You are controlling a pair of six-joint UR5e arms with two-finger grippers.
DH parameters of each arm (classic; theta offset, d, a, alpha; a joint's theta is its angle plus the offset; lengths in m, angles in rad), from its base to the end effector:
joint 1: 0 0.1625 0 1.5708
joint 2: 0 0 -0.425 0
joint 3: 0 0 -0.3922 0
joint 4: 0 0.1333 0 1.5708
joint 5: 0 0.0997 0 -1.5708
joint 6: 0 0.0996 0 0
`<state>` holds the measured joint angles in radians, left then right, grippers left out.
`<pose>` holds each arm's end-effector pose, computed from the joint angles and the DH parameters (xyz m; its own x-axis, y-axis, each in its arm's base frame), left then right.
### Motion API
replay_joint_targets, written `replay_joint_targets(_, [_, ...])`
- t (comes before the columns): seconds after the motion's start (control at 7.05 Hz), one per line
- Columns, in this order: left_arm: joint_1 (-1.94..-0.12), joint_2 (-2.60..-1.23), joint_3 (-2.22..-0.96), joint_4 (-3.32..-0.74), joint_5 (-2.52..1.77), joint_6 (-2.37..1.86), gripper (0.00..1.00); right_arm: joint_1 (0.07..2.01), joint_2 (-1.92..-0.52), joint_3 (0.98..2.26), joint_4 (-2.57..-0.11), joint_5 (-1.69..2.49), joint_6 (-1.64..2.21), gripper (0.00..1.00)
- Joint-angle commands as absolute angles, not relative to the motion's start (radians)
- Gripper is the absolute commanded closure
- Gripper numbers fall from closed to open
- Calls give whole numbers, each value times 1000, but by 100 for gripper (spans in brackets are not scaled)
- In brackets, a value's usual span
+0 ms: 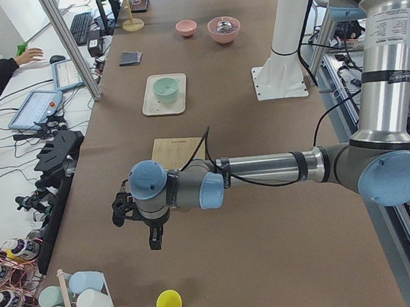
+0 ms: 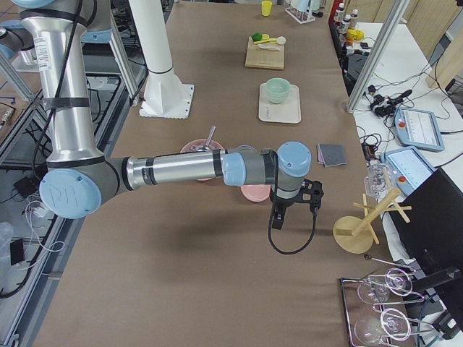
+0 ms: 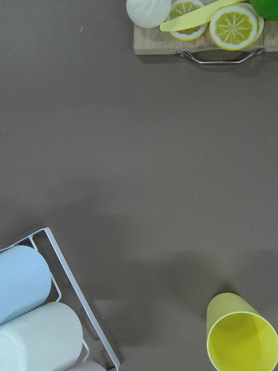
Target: Stack pink bowl on green and place spoon
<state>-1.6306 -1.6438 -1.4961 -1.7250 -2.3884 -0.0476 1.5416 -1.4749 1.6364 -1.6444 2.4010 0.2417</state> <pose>-0.0923 -0.5275 0.6392 0.6858 0.0227 -0.7275 0.0918 0.9888 0.1174 0.0442 -0.5345 0.5807 0.6600 0.1563 0.7349 -0.1327 0.9870 -0.0907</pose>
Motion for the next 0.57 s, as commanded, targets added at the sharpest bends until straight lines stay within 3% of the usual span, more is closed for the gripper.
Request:
replay_joint_targets(0.0, [-1631,-1649,-1500,-1729,-2379,-46,1,1542,-1474,1637,-1644,2404,239,0])
replay_joint_targets(0.43, [-1629,-1658,-1503,-1729,-2322,-51,1,1542,-1473,1635,-1644,2404,242,0])
